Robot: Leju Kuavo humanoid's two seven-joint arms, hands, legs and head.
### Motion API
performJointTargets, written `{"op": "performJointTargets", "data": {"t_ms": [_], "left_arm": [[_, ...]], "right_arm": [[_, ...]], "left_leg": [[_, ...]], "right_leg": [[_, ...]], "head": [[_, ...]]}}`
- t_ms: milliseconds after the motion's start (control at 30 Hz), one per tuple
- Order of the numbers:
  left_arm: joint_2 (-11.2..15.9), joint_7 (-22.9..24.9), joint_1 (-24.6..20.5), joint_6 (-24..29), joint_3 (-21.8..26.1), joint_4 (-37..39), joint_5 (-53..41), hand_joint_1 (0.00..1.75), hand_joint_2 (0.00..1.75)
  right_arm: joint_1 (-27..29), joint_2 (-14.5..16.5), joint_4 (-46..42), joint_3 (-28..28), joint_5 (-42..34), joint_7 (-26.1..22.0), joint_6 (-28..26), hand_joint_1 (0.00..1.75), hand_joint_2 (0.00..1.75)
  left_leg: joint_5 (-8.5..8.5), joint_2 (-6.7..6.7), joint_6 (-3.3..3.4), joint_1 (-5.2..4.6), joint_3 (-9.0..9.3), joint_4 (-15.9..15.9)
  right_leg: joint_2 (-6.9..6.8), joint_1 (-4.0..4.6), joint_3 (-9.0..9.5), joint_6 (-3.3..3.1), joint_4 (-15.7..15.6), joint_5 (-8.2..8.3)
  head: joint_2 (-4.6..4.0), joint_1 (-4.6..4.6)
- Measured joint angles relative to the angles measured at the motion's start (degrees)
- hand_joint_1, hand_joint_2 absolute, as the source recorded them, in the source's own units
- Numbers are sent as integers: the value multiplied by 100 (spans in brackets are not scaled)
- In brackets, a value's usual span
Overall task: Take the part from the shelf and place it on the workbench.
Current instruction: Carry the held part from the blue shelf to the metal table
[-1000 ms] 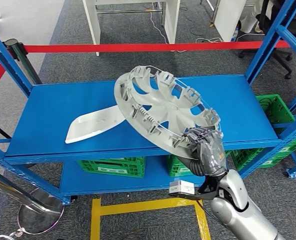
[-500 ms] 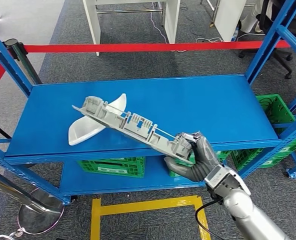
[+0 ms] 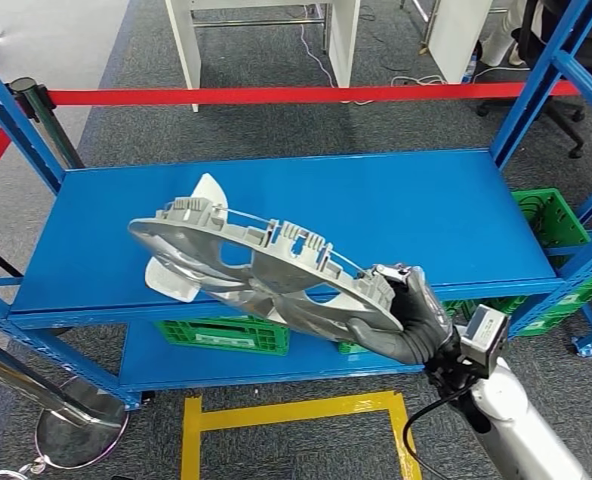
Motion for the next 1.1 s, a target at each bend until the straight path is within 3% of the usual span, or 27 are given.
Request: {"op": "performJointTargets", "data": {"t_ms": [133,467,1100], "left_arm": [[0,-1,-7,-3,2,0,-8,0,0],[1,-17,-25,-126,48,0,18,0,0],[2,-17,-44,-168,102,0,7,0,0]], "right_arm": [[-4,0,19,-65,-264,32,294,175,175],[66,0,26,-82,-881,179,1101,175,175],[188,10,42,167,-877,225,1291,175,175]], "left_leg": [[0,0,0,0,0,0],[0,0,0,1,0,0],[0,0,0,0,0,0]], "right_leg": [[0,0,-1,0,0,0],[0,0,-1,0,0,-1],[0,0,0,0,0,0]], "head": [[0,-1],[0,-1],[0,0]]}}
